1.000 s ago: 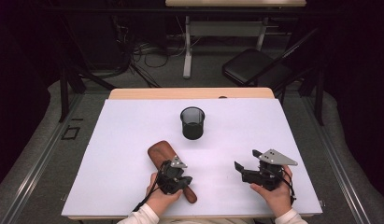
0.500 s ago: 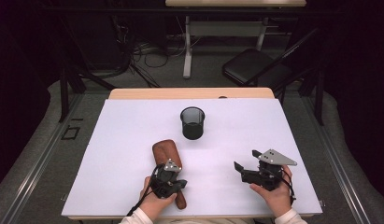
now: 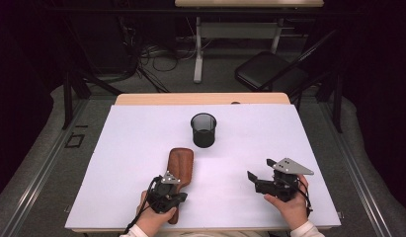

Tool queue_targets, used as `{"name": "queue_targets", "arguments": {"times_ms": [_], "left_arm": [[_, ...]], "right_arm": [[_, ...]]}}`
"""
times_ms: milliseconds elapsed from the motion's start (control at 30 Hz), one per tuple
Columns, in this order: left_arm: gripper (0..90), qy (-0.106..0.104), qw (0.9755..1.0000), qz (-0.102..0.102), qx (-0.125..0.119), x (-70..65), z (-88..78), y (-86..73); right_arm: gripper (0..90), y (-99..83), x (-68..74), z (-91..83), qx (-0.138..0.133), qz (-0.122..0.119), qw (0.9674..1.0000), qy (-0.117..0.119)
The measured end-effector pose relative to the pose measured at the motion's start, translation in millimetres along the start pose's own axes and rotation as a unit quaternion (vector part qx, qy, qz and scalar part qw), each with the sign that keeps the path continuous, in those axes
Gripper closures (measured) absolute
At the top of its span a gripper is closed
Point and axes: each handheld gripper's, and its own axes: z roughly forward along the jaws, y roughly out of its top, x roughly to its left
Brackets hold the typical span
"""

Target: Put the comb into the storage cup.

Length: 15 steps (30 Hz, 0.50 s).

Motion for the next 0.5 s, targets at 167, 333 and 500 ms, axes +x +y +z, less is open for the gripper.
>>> {"name": "queue_targets", "arguments": {"times_ms": [167,333,500], "left_arm": [[90.0,0.012,0.9999,-0.007,-0.001,5.7,-6.6,-6.3],[90.0,0.017,0.9997,-0.014,-0.003,10.2,-10.6,-9.4],[90.0,0.022,0.9997,-0.010,0.000,12.5,-13.8,-13.0]], "right_arm": [[16.1,-0.1,-0.6,0.1,-0.001,0.001,1.0000,0.000],[16.1,0.0,-0.3,-0.1,0.000,0.001,1.0000,0.000],[16.2,-0.2,-0.1,0.3,0.001,0.001,1.0000,0.000]]}}
